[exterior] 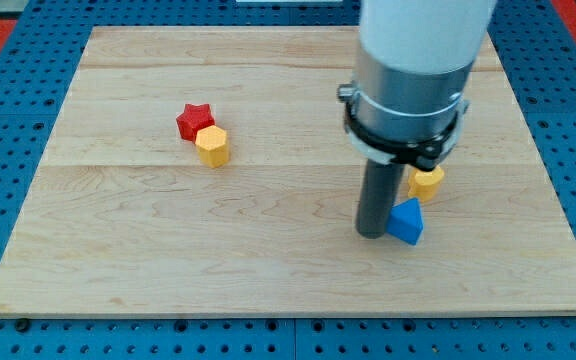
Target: Move your hand to the bottom left of the yellow hexagon
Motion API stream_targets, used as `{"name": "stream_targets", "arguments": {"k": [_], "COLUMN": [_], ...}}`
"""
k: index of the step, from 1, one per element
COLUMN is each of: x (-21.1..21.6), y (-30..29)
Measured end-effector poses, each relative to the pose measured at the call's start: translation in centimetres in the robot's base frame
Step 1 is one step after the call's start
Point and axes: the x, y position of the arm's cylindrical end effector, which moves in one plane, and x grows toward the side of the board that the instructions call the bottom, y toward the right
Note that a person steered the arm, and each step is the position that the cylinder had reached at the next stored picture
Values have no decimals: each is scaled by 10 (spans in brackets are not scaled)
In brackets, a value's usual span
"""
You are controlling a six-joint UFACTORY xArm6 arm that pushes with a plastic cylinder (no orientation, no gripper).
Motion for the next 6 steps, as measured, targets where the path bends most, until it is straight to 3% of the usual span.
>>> {"name": "stream_targets", "arguments": {"k": [2, 3, 4, 6], "x": [-2, 20, 26, -47], "y": [33, -15, -102, -256]}}
